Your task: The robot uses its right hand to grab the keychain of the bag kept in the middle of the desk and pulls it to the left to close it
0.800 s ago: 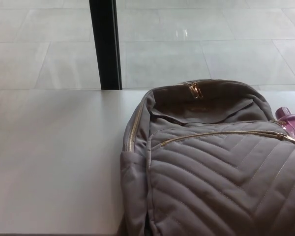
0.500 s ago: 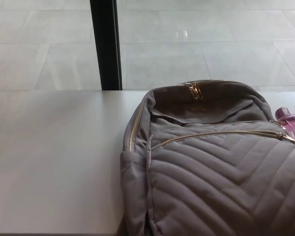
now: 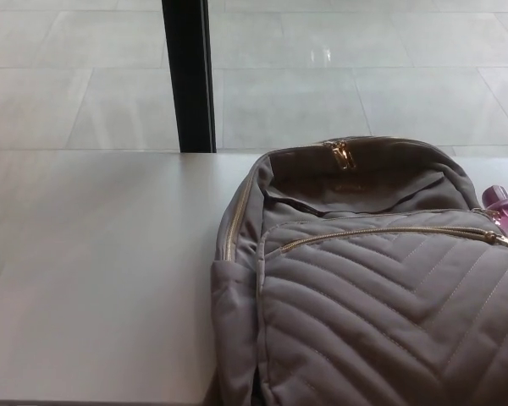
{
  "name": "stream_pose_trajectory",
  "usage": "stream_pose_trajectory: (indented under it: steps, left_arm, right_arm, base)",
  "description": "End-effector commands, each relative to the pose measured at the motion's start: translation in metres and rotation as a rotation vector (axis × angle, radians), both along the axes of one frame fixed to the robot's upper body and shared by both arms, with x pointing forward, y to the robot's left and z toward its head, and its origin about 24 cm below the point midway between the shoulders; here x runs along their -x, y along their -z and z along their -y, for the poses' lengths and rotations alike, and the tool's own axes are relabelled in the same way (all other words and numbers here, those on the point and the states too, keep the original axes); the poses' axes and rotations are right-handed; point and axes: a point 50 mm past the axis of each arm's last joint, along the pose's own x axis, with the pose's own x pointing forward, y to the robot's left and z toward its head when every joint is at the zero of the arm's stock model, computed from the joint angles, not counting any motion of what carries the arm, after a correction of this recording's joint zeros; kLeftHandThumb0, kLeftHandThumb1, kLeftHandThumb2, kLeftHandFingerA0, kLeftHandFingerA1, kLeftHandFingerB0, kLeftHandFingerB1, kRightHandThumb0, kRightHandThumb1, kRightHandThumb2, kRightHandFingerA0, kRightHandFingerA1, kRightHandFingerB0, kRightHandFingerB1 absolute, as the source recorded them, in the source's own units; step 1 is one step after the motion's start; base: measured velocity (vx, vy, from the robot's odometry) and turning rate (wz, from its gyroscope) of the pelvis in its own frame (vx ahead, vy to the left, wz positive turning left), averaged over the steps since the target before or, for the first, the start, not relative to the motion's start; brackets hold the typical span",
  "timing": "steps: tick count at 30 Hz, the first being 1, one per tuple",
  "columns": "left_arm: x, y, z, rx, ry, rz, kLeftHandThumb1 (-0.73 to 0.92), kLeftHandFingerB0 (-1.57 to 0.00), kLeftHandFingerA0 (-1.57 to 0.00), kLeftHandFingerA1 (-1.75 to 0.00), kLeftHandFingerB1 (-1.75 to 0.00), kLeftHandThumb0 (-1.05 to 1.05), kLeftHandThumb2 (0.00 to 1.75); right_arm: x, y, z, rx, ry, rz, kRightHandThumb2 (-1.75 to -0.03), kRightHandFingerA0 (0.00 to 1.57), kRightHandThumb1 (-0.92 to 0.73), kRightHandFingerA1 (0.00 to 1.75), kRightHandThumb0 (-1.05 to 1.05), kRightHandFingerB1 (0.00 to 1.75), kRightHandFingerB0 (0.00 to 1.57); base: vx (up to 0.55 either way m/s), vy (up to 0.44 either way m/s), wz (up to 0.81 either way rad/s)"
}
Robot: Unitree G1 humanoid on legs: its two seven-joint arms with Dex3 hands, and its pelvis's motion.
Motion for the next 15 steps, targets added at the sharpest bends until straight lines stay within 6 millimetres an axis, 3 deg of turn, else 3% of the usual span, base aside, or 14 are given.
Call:
stream_pose_trajectory:
  steps: [1, 2, 3, 4, 5, 6, 8, 10, 15]
  left_arm:
    - [-0.012, -0.009, -0.002, 0.041, 0.108, 0.117, 0.39, -0.34, -0.49, -1.14, -0.88, -0.76, 0.91]
    - [-0.010, -0.010, -0.001, 0.047, 0.102, 0.125, 0.36, -0.35, -0.56, -0.96, -0.78, -0.84, 1.07]
    - [-0.009, -0.010, -0.001, 0.046, 0.103, 0.126, 0.36, -0.35, -0.56, -0.96, -0.78, -0.84, 1.07]
    - [-0.009, -0.010, -0.001, 0.037, 0.104, 0.124, 0.43, -0.25, -0.46, -1.16, -0.90, -0.80, 0.91]
    - [-0.007, -0.010, -0.002, 0.024, 0.071, 0.123, 0.38, -0.27, -0.57, -0.97, -0.76, -0.87, 1.10]
    - [-0.006, -0.010, -0.002, 0.024, 0.067, 0.124, 0.39, -0.24, -0.55, -0.96, -0.74, -0.86, 1.11]
    - [-0.006, -0.010, -0.002, 0.025, 0.067, 0.126, 0.39, -0.24, -0.55, -0.96, -0.74, -0.86, 1.11]
    - [-0.004, -0.011, -0.004, 0.002, 0.079, 0.110, 0.40, -0.33, -0.61, -0.99, -0.78, -0.87, 1.12]
    - [-0.006, -0.009, -0.002, 0.007, 0.087, 0.093, 0.34, -0.37, -0.57, -0.94, -0.77, -0.77, 1.08]
  right_arm:
    - [-0.036, -0.010, -0.076, 0.093, -0.503, -0.086, -0.93, 0.32, -0.58, 0.51, -0.81, 0.30, 0.06]
    - [-0.036, -0.009, -0.080, 0.112, -0.520, -0.102, -0.62, 0.38, -0.69, 0.39, -0.76, 0.26, 0.13]
    - [-0.037, -0.009, -0.081, 0.115, -0.525, -0.107, -0.62, 0.38, -0.69, 0.39, -0.76, 0.26, 0.13]
    - [-0.038, -0.008, -0.083, 0.127, -0.539, -0.122, -0.90, 0.33, -0.58, 0.52, -0.82, 0.39, 0.10]
    - [-0.041, -0.006, -0.086, 0.175, -0.557, -0.173, -0.61, 0.45, -0.69, 0.48, -0.78, 0.27, 0.20]
    - [-0.042, -0.005, -0.086, 0.213, -0.573, -0.197, -0.62, 0.53, -0.71, 0.48, -0.77, 0.28, 0.21]
    - [-0.043, -0.005, -0.086, 0.228, -0.581, -0.209, -0.62, 0.53, -0.71, 0.48, -0.77, 0.28, 0.21]
    - [-0.045, 0.001, -0.081, 0.281, -0.599, -0.281, -0.62, 0.65, -0.71, 0.49, -0.73, 0.30, 0.29]
    - [-0.048, 0.007, -0.069, 0.413, -0.581, -0.407, -0.62, 0.64, -0.71, 0.54, -0.70, 0.32, 0.35]
  base:
    - [0.00, 0.000, 0.00]
    - [0.00, 0.000, 0.00]
    - [0.00, 0.000, 0.00]
    - [0.00, 0.000, 0.00]
    - [0.00, 0.000, 0.00]
    - [0.00, 0.000, 0.00]
    - [0.00, 0.000, 0.00]
    - [0.00, 0.000, 0.00]
    - [0.00, 0.000, 0.00]
